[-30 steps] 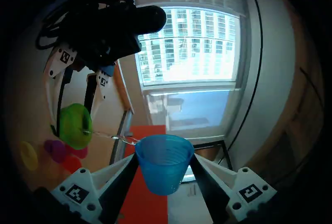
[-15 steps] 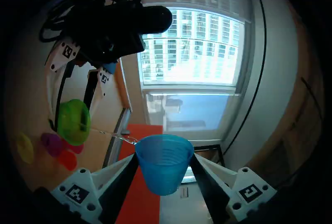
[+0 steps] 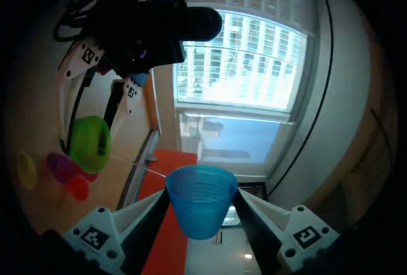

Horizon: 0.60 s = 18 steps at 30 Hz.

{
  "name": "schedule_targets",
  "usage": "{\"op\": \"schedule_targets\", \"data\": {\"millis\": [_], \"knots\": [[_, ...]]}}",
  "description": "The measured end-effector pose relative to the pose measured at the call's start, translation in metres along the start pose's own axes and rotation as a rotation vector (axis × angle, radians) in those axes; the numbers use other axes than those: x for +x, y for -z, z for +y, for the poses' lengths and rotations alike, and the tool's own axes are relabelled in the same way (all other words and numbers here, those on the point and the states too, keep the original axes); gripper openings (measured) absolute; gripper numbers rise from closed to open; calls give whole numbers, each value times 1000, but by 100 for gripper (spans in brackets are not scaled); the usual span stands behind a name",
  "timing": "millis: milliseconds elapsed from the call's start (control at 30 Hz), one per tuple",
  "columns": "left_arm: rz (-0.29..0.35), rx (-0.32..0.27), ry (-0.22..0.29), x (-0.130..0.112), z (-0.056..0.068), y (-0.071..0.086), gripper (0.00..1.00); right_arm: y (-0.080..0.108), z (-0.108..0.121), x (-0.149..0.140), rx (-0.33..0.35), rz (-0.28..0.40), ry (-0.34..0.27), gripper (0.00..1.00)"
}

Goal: Pour water

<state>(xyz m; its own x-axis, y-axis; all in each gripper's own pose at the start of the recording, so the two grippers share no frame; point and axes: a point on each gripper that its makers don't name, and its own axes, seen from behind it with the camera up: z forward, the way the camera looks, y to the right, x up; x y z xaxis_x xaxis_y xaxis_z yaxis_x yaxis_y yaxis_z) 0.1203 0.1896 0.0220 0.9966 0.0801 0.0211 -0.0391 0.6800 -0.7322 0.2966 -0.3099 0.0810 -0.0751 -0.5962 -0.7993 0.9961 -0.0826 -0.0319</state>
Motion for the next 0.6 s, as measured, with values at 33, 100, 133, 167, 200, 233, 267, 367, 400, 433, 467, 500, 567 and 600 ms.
{"op": "schedule_targets", "data": {"millis": [33,100,133,167,200,233,267,367,400,433,467,500,567,600], "knots": [[1,0,1,0,0,0,86,0,0,1,0,1,3,89],[1,0,3,0,-1,0,86,0,0,1,0,3,7,89],[2,0,4,0,-1,0,86,0,0,1,-1,3,9,89],[2,0,4,0,-1,0,86,-1,0,2,-1,2,10,89],[3,0,5,-1,-1,0,86,-1,0,1,-1,2,11,89],[3,0,5,-1,-1,0,86,-1,-1,1,0,0,8,89],[3,1,5,-1,-1,0,86,-2,-2,0,2,-2,6,89],[3,3,4,-1,-2,0,86,-2,-4,-2,5,-4,-12,89],[3,3,4,-1,-2,0,86,-2,-5,-2,5,-5,-21,89],[3,4,4,-1,-2,0,86,-2,-6,-2,6,-4,-36,89],[3,4,4,-1,-2,1,85,-2,-7,-2,6,-4,-50,89],[3,4,3,0,-2,1,86,-1,-7,-2,5,-4,-66,89],[2,6,0,0,-3,1,86,-1,-8,-2,2,-3,-108,89],[2,7,-2,0,-3,2,86,0,-8,-2,1,-3,-130,89]]}}
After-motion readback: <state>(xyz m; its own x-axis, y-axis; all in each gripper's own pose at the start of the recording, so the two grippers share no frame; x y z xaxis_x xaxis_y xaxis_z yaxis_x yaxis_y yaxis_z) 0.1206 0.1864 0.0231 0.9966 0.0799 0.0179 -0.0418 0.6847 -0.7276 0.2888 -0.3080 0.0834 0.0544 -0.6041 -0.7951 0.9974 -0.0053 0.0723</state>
